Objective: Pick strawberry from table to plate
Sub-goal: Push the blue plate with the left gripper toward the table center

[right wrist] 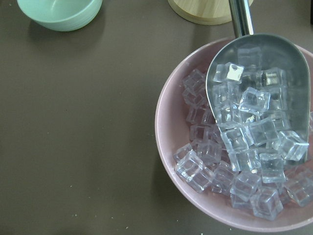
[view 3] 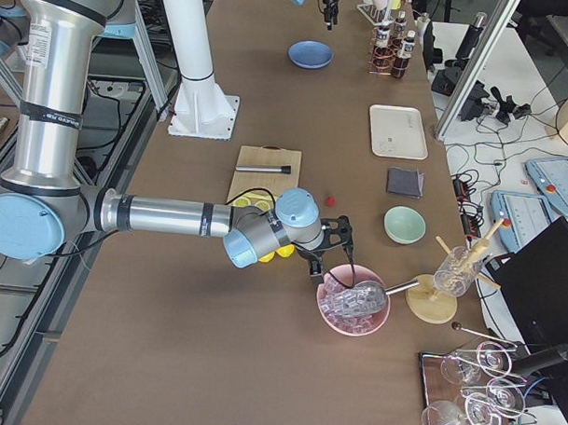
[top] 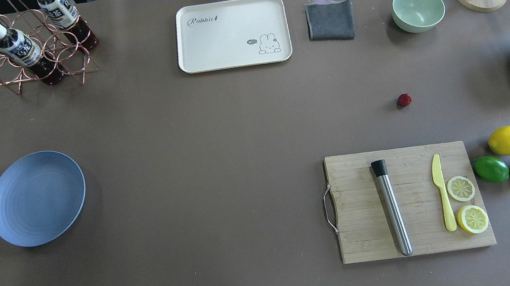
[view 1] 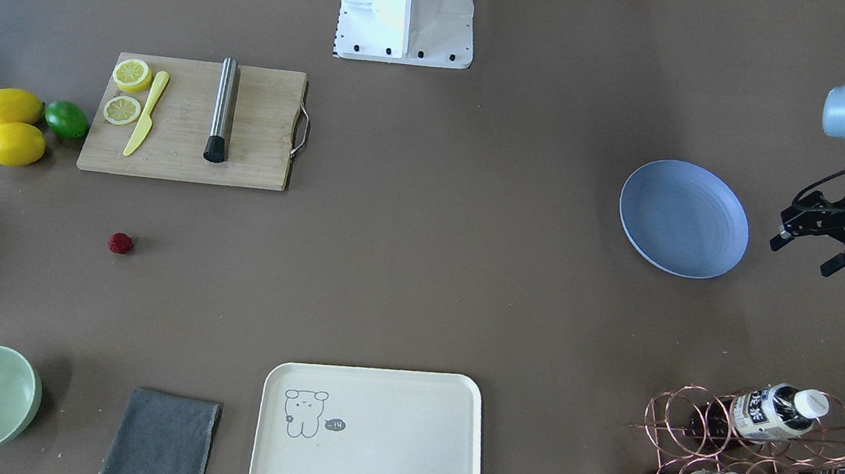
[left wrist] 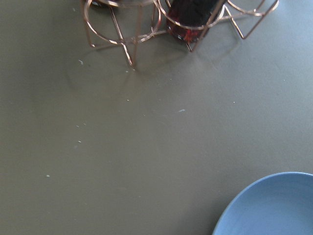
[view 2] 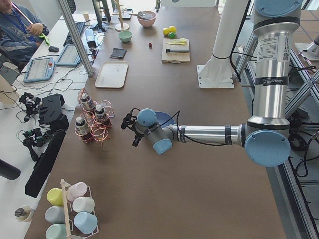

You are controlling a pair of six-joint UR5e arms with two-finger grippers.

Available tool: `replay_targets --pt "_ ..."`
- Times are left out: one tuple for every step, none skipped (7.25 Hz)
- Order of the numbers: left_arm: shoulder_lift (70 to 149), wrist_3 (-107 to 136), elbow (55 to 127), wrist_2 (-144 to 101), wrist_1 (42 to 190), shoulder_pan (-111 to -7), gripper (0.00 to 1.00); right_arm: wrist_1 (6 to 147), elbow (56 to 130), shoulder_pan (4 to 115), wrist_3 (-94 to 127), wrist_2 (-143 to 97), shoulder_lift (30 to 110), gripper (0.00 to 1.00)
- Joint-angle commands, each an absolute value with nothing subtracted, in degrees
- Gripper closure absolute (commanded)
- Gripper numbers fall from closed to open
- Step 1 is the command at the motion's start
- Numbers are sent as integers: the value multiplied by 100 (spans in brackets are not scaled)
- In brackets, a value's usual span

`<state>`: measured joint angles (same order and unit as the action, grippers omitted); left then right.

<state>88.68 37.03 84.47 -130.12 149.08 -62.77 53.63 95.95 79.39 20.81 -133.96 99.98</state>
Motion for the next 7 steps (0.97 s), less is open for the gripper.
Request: replay_targets --pt "8816 4122 8376 -12911 15240 -5889 2 5169 9580 7919 2074 -13395 10098 0" --pt "8694 4122 8359 -12902 15345 -5776 2 5151 9589 7910 2057 -13403 10125 0" --pt "8692 4113 8237 -12911 15424 -5766 2 5011 9580 7910 2048 -13386 10160 0" --pt "8692 4113 8131 -12911 15555 -5731 2 4871 9554 7910 2048 -13386 10204 0" --pt "8666 4122 8043 -12911 15731 -5626 3 4869 9571 7910 2048 -13386 10204 0" --pt "8657 4122 8042 -12911 15846 -5590 9 4869 9554 7910 2048 -13377 10204 0" --pt "8649 4122 8033 -12911 15916 -5512 22 4869 9571 7901 2048 -13386 10204 0"
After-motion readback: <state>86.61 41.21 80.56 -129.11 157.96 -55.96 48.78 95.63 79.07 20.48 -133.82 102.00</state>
